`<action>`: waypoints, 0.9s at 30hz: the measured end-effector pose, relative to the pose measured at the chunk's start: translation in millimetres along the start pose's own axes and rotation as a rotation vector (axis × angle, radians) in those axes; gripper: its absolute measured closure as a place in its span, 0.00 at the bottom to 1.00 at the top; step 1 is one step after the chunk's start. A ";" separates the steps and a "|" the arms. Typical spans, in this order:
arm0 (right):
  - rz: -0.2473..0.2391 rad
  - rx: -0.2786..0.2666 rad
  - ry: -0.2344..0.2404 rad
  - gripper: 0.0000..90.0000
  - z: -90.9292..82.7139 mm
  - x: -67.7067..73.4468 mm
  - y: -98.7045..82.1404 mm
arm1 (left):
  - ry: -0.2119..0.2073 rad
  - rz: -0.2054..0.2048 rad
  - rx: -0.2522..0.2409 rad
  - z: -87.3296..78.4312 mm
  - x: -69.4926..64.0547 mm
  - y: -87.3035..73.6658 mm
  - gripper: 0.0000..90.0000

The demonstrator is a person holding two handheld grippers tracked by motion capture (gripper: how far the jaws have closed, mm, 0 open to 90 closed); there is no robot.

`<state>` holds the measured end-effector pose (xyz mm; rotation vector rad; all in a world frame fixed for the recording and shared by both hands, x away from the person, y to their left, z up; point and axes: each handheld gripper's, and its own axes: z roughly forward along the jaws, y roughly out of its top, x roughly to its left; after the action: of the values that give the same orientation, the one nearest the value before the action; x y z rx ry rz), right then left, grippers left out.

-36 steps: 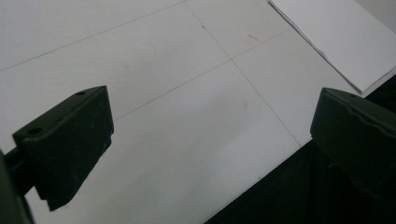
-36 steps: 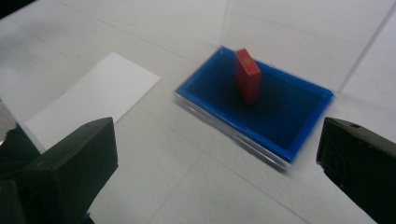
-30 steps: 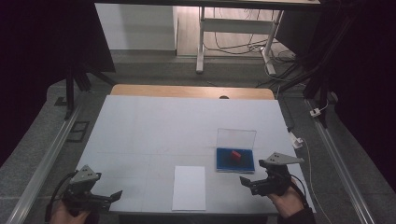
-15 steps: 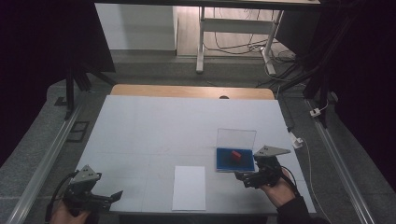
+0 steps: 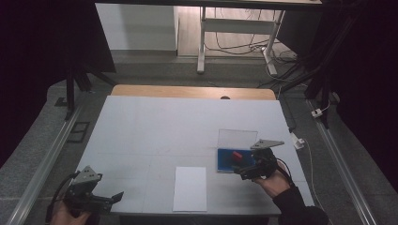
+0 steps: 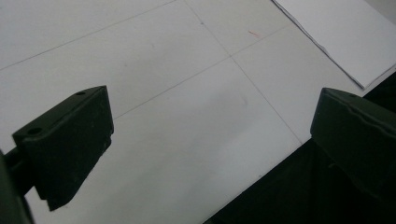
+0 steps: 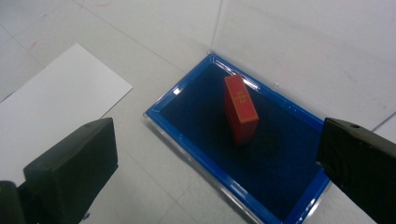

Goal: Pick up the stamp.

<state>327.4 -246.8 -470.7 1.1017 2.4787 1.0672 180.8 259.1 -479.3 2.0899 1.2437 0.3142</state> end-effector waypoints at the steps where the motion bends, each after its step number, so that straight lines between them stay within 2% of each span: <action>1: -0.002 0.006 -0.001 0.00 1.3 -1.1 0.7 | -0.001 0.000 -0.001 -0.1 0.0 0.0 0.00; 13: -0.047 0.049 -0.035 0.00 22.3 -10.5 8.6 | -0.002 -0.001 0.001 0.0 0.5 0.0 0.00; 17: -0.052 0.055 -0.043 0.02 24.4 -13.0 10.1 | -0.008 -0.007 -0.001 -0.2 1.2 -0.1 0.00; 18: -0.053 0.050 -0.040 0.06 24.8 -13.8 10.5 | -0.011 -0.011 -0.004 -0.4 1.7 -0.3 0.00; 19: -0.071 0.042 -0.031 0.13 24.5 -15.7 11.6 | -0.014 -0.016 -0.007 -0.8 2.5 -0.5 0.00; 20: -0.071 0.042 -0.031 0.13 24.5 -15.7 11.6 | -0.017 -0.018 -0.010 -1.0 2.9 -0.6 0.00; 21: -0.070 0.042 -0.028 0.17 24.3 -15.8 12.0 | -0.021 -0.021 -0.011 -1.2 3.3 -0.7 0.00; 26: -0.116 0.065 0.030 0.49 25.6 -16.9 15.9 | -0.017 -0.019 -0.009 -0.8 2.8 -0.6 0.00; 27: -0.116 0.065 0.030 0.49 25.6 -16.9 15.9 | -0.017 -0.020 -0.009 -0.8 2.9 -0.6 0.00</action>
<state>359.7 -238.1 -479.1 0.9523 2.5826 0.9834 181.5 262.1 -479.4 2.0674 1.2496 0.2917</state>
